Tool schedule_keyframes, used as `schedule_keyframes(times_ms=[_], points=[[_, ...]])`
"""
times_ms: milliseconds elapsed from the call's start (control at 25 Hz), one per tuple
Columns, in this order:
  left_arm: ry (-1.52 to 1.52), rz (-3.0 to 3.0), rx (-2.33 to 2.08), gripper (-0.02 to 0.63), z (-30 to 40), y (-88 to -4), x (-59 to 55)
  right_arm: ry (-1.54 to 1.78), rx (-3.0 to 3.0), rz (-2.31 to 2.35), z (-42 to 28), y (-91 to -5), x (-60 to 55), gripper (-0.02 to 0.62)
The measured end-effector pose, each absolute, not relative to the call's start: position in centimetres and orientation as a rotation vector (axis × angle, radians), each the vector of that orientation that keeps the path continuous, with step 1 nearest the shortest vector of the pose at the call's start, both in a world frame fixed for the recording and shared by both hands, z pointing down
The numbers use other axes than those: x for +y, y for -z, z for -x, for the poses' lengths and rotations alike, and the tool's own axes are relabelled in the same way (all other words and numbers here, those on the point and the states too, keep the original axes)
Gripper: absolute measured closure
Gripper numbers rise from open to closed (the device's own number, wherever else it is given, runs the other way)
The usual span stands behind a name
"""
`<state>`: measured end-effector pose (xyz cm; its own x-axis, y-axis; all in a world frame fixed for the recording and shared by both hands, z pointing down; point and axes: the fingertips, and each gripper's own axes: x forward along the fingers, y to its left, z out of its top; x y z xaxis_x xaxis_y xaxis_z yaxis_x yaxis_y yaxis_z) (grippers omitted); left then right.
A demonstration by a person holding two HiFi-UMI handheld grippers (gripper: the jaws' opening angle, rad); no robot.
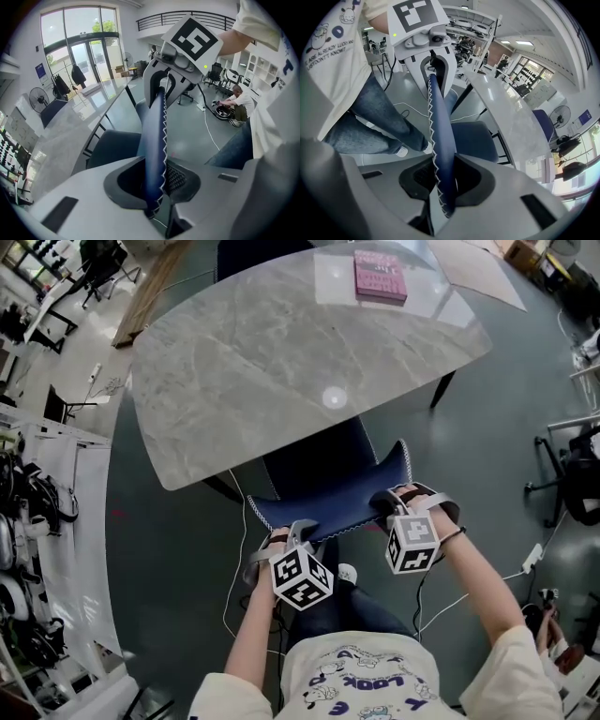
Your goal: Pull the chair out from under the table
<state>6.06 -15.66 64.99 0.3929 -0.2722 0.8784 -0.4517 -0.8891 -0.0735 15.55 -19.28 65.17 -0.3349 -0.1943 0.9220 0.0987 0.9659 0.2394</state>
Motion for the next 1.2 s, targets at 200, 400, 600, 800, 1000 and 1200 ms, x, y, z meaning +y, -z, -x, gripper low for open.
schedule_keyframes(times_ms=[200,400,600,800,1000,1200], points=[[-1.507,-2.459,-0.671,0.512,-6.8,-65.2,-11.8,0.306,-1.891,-0.050,-16.3,-65.3,-15.5,0.509],[-1.503,-2.447,-0.684,0.512,-6.5,-65.2,-8.1,0.307,-1.888,-0.038,-15.9,-65.4,-11.8,0.509],[-1.505,-2.436,-0.677,0.511,-6.7,-65.3,-4.5,0.297,-1.884,-0.030,-16.2,-65.5,-8.2,0.509],[-1.514,-2.437,-0.656,0.511,-6.8,-65.6,-0.8,0.287,-1.882,-0.033,-16.3,-65.7,-4.4,0.509],[-1.520,-2.445,-0.632,0.511,-6.7,-66.0,2.8,0.274,-1.878,-0.037,-16.3,-66.0,-0.7,0.509],[-1.526,-2.449,-0.597,0.511,-6.8,-66.1,6.2,0.250,-1.871,-0.035,-16.3,-66.1,2.8,0.509]])
